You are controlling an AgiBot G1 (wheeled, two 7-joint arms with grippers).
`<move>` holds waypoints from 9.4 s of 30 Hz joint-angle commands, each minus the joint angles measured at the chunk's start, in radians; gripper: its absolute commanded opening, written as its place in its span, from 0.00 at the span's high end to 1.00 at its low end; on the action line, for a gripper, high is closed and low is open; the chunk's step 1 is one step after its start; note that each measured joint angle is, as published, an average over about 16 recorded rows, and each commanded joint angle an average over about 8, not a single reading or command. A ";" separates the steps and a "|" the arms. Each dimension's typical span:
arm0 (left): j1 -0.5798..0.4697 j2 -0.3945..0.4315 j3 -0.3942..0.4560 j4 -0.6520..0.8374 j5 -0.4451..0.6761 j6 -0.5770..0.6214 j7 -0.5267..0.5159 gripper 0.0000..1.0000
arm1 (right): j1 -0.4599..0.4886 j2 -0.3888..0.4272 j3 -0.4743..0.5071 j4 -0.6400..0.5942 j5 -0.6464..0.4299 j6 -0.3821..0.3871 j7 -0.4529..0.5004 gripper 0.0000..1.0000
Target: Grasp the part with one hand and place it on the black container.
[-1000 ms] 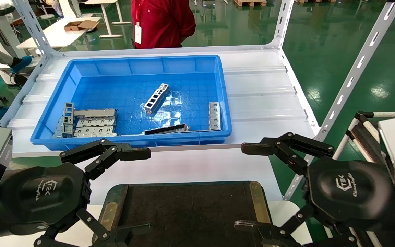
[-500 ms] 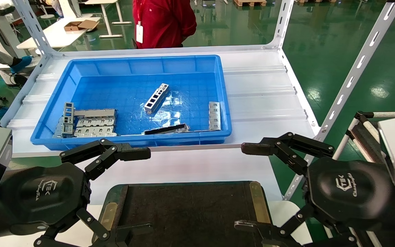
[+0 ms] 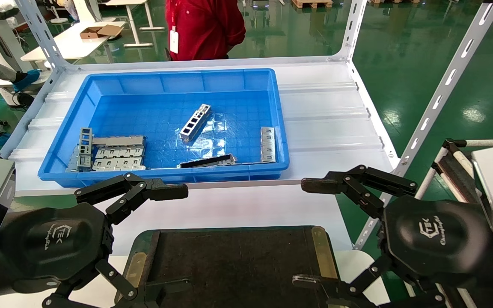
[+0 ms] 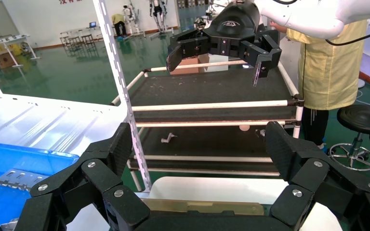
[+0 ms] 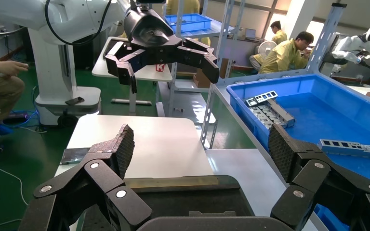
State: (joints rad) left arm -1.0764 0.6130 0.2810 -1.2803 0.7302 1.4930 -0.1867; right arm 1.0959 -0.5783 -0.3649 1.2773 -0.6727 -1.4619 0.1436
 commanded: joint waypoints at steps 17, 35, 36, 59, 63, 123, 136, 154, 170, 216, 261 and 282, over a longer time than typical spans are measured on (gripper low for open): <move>-0.004 0.000 0.000 0.005 0.009 -0.001 0.011 0.00 | 0.000 0.000 0.000 0.000 0.000 0.000 0.000 0.00; -0.035 0.049 0.015 0.047 0.124 -0.140 0.048 0.00 | 0.000 0.000 0.000 -0.001 0.000 0.000 0.000 0.00; -0.038 0.055 0.017 0.050 0.134 -0.154 0.047 0.00 | 0.000 0.000 -0.001 -0.001 0.000 0.000 0.000 0.00; -0.240 0.284 0.118 0.300 0.396 -0.448 0.040 0.00 | 0.001 0.000 -0.001 -0.001 0.000 0.000 -0.001 0.00; -0.286 0.340 0.141 0.398 0.451 -0.501 0.061 0.00 | 0.001 0.000 -0.001 -0.001 0.000 0.000 -0.001 0.00; -0.546 0.701 0.115 1.260 0.490 -0.843 0.438 1.00 | 0.001 0.000 -0.002 -0.001 0.001 0.000 -0.001 1.00; -0.544 0.698 0.112 1.271 0.486 -0.855 0.448 1.00 | 0.001 0.000 -0.002 -0.001 0.001 0.000 -0.001 1.00; -0.592 0.624 0.097 1.234 0.463 -0.627 0.450 1.00 | 0.001 0.001 -0.002 -0.001 0.001 0.000 -0.001 1.00; -0.619 0.480 0.090 1.137 0.436 -0.176 0.400 1.00 | 0.001 0.001 -0.002 -0.001 0.001 0.000 -0.001 1.00; 0.369 0.370 0.116 0.139 0.515 -0.746 -0.297 1.00 | 0.001 0.001 -0.003 -0.001 0.002 0.001 -0.002 1.00; 0.316 0.741 0.407 0.417 0.819 -1.521 -0.847 1.00 | 0.001 0.001 -0.004 -0.001 0.002 0.001 -0.002 1.00; 0.277 0.739 0.583 0.489 0.656 -1.649 -0.839 0.74 | 0.001 0.001 -0.004 -0.001 0.002 0.001 -0.002 0.66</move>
State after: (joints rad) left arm -0.7991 1.3520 0.8633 -0.7922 1.3840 -0.1555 -1.0238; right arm 1.0972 -0.5771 -0.3687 1.2766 -0.6703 -1.4610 0.1416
